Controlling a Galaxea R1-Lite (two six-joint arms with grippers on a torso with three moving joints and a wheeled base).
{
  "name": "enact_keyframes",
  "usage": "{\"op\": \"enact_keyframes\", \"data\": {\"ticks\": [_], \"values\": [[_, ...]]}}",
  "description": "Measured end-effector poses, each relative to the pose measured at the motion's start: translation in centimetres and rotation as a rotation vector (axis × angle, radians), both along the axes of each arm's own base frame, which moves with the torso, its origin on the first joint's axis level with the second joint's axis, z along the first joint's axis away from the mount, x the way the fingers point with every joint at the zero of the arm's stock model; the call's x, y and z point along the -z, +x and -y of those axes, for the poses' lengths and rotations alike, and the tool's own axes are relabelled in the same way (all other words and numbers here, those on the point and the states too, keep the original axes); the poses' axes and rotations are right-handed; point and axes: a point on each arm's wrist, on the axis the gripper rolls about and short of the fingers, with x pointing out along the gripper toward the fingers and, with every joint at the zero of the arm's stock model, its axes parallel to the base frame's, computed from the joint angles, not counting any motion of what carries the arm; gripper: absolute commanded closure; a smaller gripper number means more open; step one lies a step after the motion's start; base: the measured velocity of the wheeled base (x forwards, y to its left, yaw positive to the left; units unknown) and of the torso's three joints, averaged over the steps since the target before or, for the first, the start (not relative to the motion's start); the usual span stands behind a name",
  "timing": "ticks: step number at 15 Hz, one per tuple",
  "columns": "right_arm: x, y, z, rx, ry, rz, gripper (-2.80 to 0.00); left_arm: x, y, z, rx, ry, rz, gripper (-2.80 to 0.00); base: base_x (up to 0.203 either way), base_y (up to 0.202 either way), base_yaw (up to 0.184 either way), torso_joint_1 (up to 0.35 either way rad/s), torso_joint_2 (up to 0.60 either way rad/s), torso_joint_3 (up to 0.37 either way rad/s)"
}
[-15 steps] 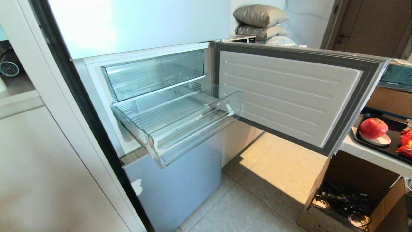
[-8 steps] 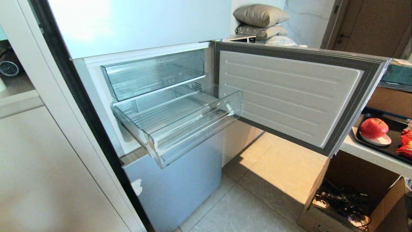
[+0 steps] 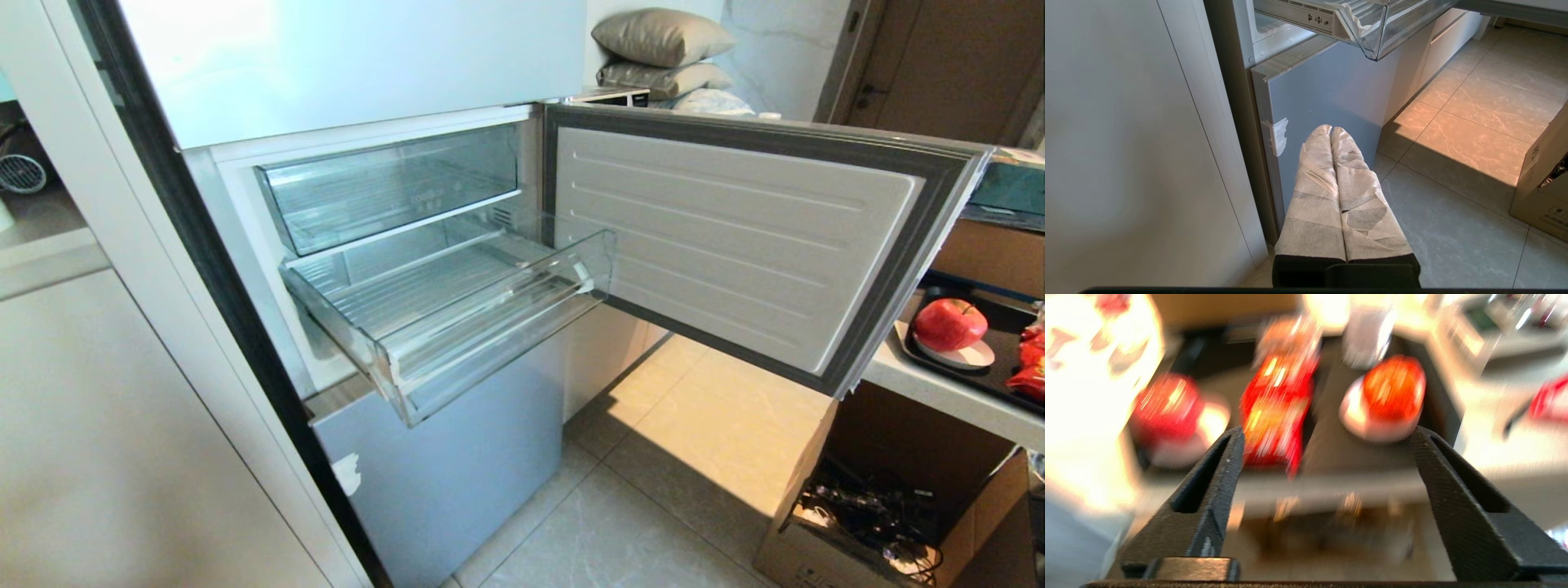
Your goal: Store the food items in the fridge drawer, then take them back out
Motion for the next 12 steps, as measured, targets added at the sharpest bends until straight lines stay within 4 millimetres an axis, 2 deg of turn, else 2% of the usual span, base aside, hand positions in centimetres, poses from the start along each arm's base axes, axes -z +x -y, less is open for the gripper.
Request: {"op": "enact_keyframes", "data": {"ticks": [3,6,12], "values": [[0.7,1.9,5.0,0.075,-0.058,0.032,-2.80,0.0,0.0,0.0,0.000,0.000,0.000,0.00,0.000,0.000,0.000,0.000,0.00,0.000],[2.3,2.4,8.9,0.136,-0.052,0.016,-2.80,0.0,0.0,0.0,0.000,0.000,0.000,0.00,0.000,0.000,0.000,0.000,0.00,0.000],[6.3,4.3,13.1,0.162,-0.056,-0.007,-2.80,0.0,0.0,0.0,0.000,0.000,0.000,0.00,0.000,0.000,0.000,0.000,0.00,0.000]]}}
